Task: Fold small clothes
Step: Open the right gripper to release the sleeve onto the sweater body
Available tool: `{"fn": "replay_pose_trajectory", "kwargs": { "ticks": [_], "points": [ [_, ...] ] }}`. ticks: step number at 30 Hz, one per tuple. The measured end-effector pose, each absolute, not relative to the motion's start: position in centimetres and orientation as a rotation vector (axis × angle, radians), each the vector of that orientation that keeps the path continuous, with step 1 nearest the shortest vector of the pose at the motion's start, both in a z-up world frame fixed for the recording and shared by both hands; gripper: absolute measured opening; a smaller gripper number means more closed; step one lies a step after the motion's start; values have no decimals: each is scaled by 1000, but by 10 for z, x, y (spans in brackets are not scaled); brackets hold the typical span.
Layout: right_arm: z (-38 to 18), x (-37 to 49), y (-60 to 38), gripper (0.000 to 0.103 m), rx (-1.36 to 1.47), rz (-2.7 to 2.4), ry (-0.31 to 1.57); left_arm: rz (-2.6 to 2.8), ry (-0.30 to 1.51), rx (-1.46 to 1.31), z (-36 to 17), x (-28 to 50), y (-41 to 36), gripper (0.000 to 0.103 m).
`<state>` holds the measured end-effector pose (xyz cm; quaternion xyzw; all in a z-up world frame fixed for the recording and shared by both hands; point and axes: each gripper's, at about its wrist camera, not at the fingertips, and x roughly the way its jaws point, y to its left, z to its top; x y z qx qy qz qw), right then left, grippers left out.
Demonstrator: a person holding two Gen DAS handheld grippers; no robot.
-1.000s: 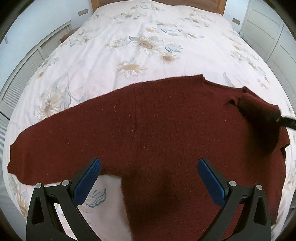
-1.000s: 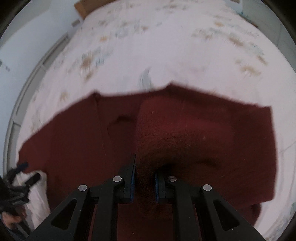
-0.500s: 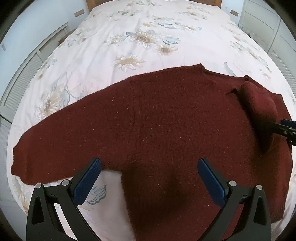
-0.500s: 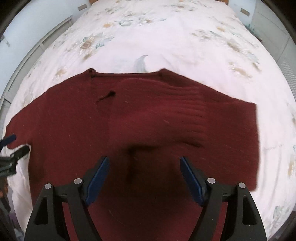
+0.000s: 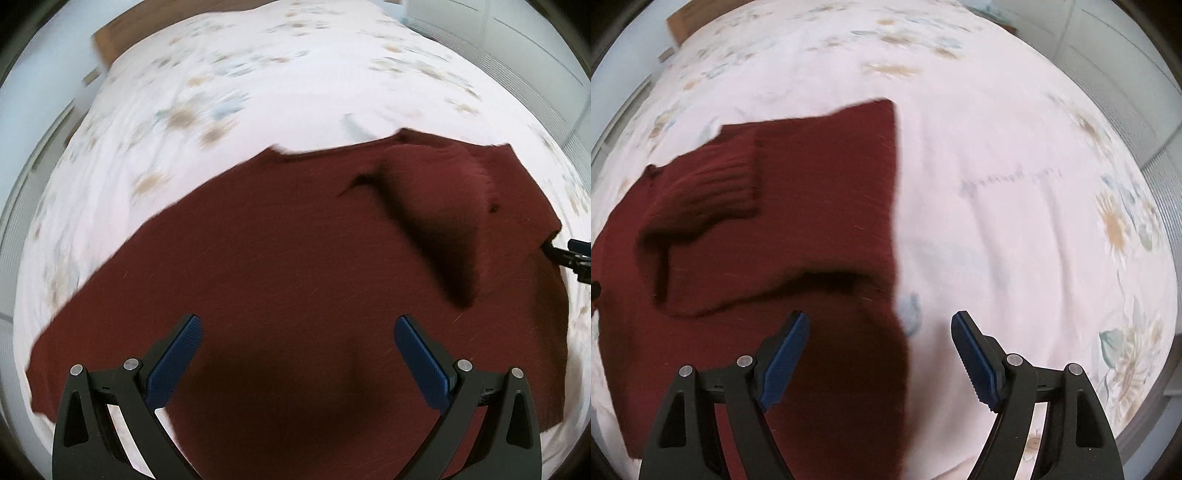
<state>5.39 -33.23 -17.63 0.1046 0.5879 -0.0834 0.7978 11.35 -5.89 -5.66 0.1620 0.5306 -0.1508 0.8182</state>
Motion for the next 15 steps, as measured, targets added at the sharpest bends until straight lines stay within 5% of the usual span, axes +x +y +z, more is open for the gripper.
{"fn": "replay_pose_trajectory", "kwargs": {
  "ticks": [15],
  "points": [
    [-197, 61, -351, 81, 274, -137, 1270, -457, 1118, 653, -102, 144, -206, 102]
  ]
}}
